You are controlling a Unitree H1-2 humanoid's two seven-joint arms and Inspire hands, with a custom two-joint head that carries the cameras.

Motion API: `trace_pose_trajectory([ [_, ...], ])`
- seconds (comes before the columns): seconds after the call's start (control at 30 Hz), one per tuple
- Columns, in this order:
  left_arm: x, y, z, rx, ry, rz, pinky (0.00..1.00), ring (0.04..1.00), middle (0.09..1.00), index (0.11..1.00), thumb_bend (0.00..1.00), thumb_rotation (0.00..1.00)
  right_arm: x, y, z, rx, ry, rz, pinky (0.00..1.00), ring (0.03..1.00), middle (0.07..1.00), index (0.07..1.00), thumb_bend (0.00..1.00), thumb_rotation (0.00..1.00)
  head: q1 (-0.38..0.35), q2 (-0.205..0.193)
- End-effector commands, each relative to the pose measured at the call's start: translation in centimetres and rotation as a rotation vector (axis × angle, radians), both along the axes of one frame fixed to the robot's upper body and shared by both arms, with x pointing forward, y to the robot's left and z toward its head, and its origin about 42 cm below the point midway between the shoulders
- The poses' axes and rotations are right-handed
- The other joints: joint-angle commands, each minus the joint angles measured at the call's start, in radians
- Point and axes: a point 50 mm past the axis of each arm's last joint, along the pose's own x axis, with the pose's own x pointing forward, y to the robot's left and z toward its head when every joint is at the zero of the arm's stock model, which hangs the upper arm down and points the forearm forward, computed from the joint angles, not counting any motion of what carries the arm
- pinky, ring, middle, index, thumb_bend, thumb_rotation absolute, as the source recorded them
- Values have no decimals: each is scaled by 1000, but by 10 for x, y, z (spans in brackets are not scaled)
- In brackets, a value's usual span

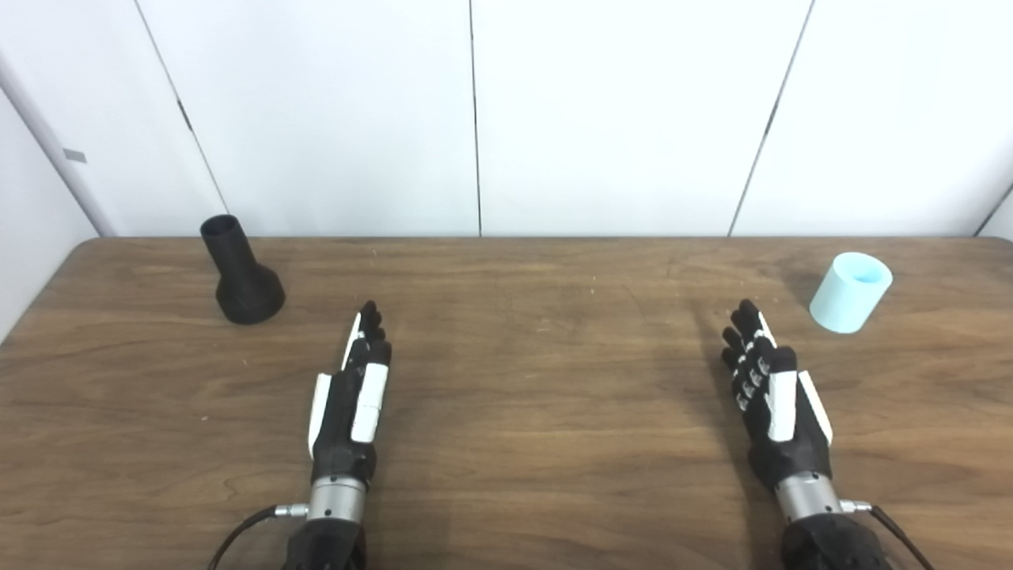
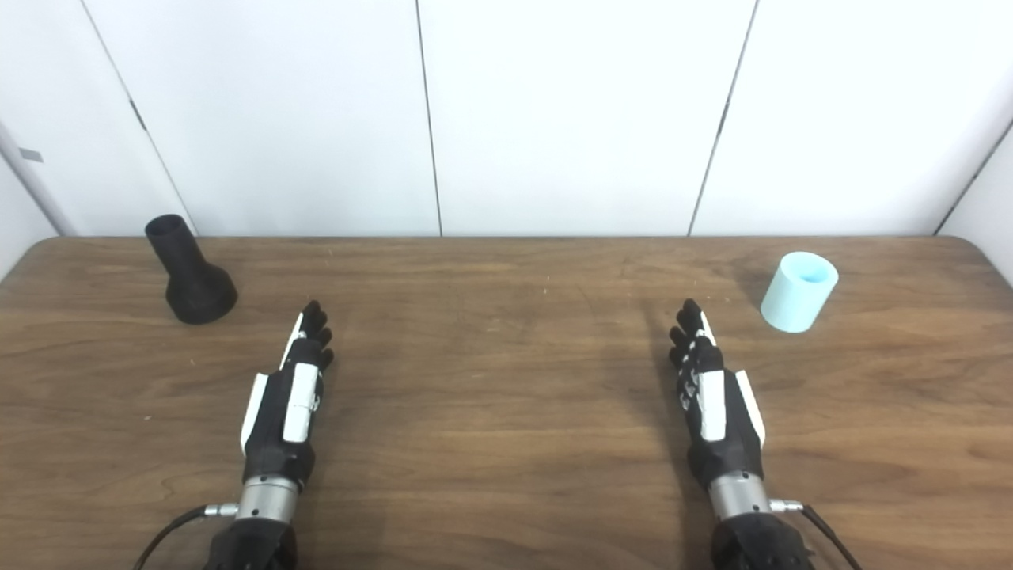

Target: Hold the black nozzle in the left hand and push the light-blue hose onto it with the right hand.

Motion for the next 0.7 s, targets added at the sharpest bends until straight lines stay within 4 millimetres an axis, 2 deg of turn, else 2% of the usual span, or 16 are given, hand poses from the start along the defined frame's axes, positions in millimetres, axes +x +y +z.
trace_pose_trajectory([
  [0.0, -1, -2, -3, -4, -4, -1, 1000, 1000, 1000, 1000, 795, 953, -4, 0, -4, 8, 10, 5, 1000, 1000, 1000, 1000, 691, 1000, 12, -8],
  [0.17, -2, -8, -7, -7, -3, -2, 1000, 1000, 1000, 1000, 794, 953, -5, -9, -12, 3, 19, 1, 1000, 1000, 1000, 1000, 688, 1000, 62, -47],
  [0.47, -2, -30, -22, -9, -1, -3, 1000, 1000, 1000, 1000, 790, 948, -6, -32, -32, 7, 33, -4, 1000, 1000, 1000, 1000, 663, 1000, 161, -143],
  [0.6, -1, -34, -26, -4, -9, -1, 1000, 1000, 1000, 1000, 792, 951, -6, -36, -39, 6, 34, -6, 1000, 1000, 1000, 1000, 661, 1000, 180, -168],
  [0.67, 2, -28, -27, 5, -20, 8, 1000, 1000, 1000, 1000, 797, 953, -6, -39, -42, 4, 34, -8, 1000, 1000, 1000, 1000, 660, 1000, 187, -184],
])
